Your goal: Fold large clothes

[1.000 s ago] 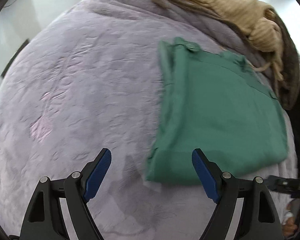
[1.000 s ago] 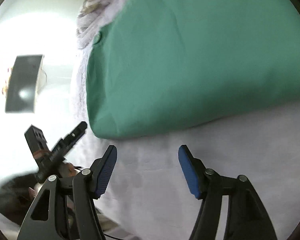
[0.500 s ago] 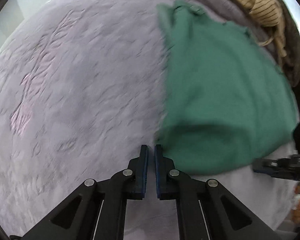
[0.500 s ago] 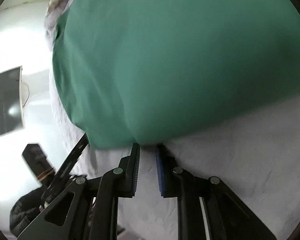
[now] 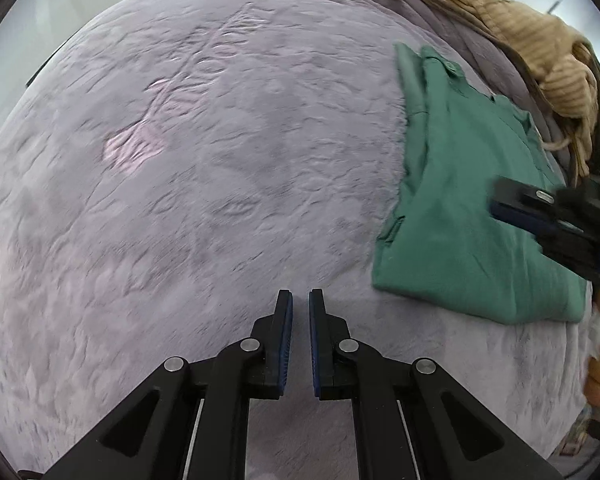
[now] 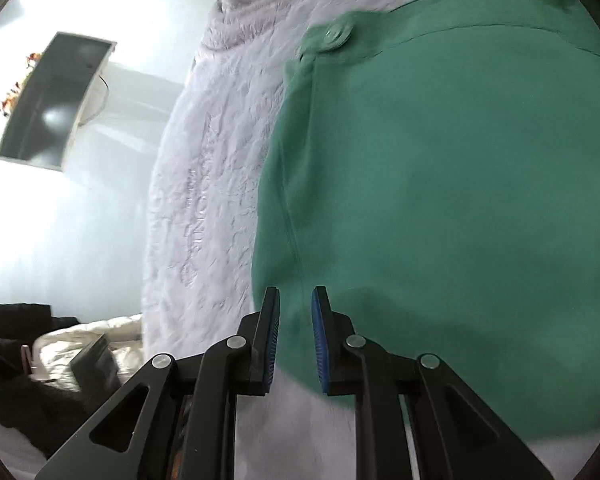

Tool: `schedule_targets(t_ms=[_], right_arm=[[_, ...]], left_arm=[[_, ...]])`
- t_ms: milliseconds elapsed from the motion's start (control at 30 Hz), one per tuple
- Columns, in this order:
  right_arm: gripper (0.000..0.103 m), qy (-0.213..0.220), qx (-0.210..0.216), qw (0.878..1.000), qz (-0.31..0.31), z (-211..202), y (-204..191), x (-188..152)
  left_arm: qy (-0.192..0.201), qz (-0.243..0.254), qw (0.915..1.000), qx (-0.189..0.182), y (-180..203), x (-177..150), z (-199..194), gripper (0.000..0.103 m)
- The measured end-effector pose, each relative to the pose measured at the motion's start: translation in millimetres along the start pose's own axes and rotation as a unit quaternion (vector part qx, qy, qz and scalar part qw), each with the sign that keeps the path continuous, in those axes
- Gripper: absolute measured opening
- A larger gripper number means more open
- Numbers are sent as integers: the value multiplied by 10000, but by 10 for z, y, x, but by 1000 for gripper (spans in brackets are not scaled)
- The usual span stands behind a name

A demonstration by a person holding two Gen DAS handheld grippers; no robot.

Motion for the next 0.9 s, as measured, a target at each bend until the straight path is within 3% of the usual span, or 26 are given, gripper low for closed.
schedule_targets(t_ms=[100, 167, 267, 400, 433, 467, 500, 567, 733, 767, 800, 833, 900], right_arm=[[18, -308, -225, 9993, -9, 303, 6, -26], [18, -514, -100, 9985, -140, 366, -101, -90], [18, -836, -164, 9951, -504, 321, -215, -293], [18, -797, -246, 9951, -536, 126, -196, -497], [18, -748, -235, 9960, -422, 38, -136, -546], [18, -715, -245, 9965, -344, -51, -35, -613], [19, -673, -264, 9971, -253, -117, 18, -689], [19, -571, -290, 9979, -64, -276, 170, -808], [19, -287, -397, 9981, 384, -590, 467, -993], [19, -205, -409, 9977, 498, -663, 530, -1026], [22, -160, -407, 9975, 561, -728, 577, -1046], [26, -81, -419, 9970, 653, -785, 626, -1071], [60, 82, -451, 9962, 743, -855, 643, -1120]], left_arm=[[-8, -112, 9999, 76, -71, -75, 9, 9], [16, -156, 9997, 175, -71, -69, 18, 9], [56, -148, 9996, 246, -39, -63, 17, 9], [59, -134, 9995, 276, 20, -44, 1, 13], [69, -140, 9995, 271, 27, -38, -9, 28], [93, -161, 9995, 269, 57, -40, -33, 52], [166, -198, 9993, 274, 70, -34, -60, 60], [308, -171, 9990, 283, 117, -26, -121, 63], [143, -11, 9994, 301, 272, 2, -81, 63], [140, 21, 9994, 322, 298, 0, -78, 66], [141, 59, 9993, 353, 328, -4, -77, 74], [154, 86, 9991, 374, 365, -4, -82, 98], [274, 92, 9989, 364, 429, -4, -119, 103]])
Point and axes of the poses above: each gripper's, at about its wrist camera, not at the fingertips, and z roughly the way its jaws point, y to its right, x to its top, the point moved 2 cm from there along z, roughly the way its jaws point, and after that the axes turned 9 degrees about x, right-handed, at the moved point
